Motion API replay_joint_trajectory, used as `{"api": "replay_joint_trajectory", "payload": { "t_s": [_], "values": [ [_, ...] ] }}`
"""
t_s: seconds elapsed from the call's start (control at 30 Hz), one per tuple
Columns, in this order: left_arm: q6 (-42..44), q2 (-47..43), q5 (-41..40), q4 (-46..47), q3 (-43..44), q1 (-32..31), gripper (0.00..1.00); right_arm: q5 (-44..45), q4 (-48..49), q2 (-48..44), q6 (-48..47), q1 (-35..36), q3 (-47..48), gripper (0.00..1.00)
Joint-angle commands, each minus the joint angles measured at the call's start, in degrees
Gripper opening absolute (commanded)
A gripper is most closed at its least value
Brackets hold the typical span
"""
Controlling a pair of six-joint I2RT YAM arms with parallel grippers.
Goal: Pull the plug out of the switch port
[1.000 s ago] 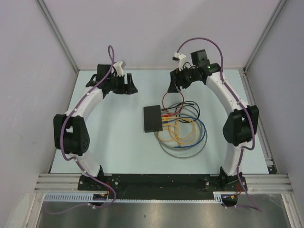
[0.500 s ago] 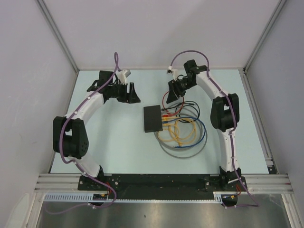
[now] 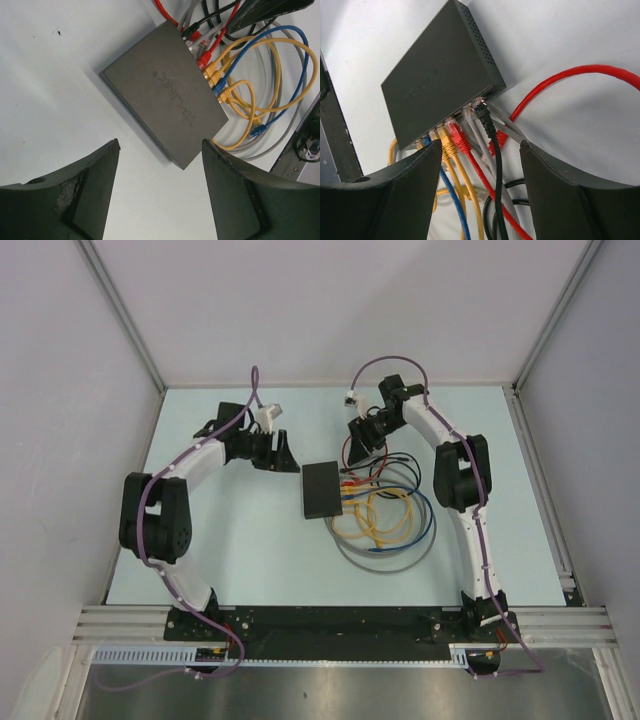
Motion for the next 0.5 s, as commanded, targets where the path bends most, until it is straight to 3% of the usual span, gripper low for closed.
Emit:
{"api": "replay_joint_trajectory", "payload": {
  "t_s": [0.0,0.17,0.47],
  "values": [
    [-2.3,1.3,0.3,3.9,-0.4,-0.4,0.73,1.3,-1.1,1.2,-3.0,0.2,1.2,0.69],
    [-0.4,4.3,-0.3,3.5,1.0,-1.4,0.74,-2.4,-2.9,1.4,-4.1,-0.2,-1.2,0.73],
    [0.9,9.7,-1.0,2.1,6.2,-5.1,0.74,2.2,-2.7,-1.7,-5.5,2.6,-8.7,0.73]
  ]
}}
